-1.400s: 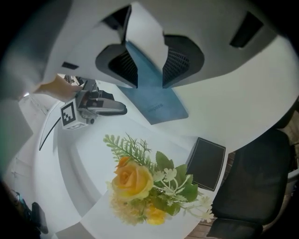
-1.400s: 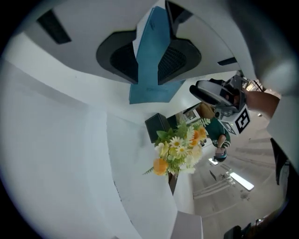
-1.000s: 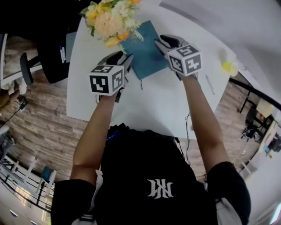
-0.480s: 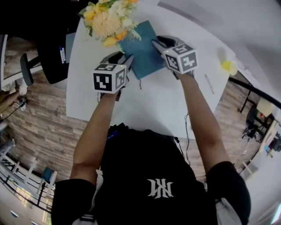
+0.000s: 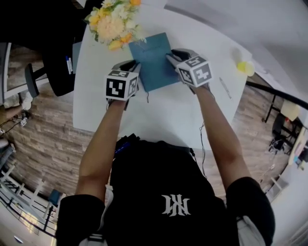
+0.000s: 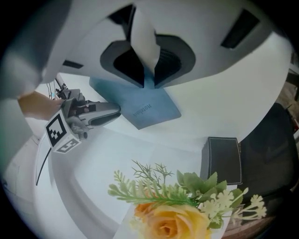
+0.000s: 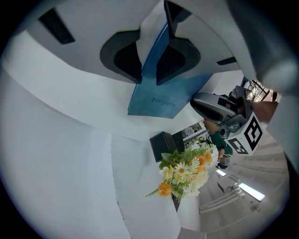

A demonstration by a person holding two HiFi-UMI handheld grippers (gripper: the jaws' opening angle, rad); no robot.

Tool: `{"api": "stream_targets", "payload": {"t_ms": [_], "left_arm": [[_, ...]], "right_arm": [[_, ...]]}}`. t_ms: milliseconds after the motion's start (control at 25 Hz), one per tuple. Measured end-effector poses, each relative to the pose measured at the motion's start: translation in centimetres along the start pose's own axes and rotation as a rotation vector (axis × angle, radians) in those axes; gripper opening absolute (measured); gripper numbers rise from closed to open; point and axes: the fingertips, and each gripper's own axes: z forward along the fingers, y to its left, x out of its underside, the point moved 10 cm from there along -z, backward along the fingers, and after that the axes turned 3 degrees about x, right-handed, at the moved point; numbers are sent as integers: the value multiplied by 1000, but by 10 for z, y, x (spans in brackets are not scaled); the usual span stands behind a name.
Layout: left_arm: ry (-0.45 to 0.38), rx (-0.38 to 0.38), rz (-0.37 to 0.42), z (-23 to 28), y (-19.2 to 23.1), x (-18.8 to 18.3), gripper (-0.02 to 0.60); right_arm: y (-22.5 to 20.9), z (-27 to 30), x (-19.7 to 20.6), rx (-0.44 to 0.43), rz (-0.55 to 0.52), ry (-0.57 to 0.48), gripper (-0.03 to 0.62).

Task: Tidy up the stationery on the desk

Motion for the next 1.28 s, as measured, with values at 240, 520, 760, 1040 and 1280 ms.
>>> {"api": "stream_targets", "payload": {"t_ms": [240,520,760,1040,1280], "left_arm": [[63,22,79,2,-25,11,71],[155,57,189,6,-63,34,69],[231,93,280,12,-96,52,67],[311,140,360,5,-126,82,69],[354,160,394,0,-147,105,69]], "right_arm": [[7,-27,36,8,33,4,120],[22,-63,85,17,62,33,120],[32,-92,131,22,98,30,120],[51,-117,167,12,114,39,120],[69,-137,198,5,136,45,120]]}}
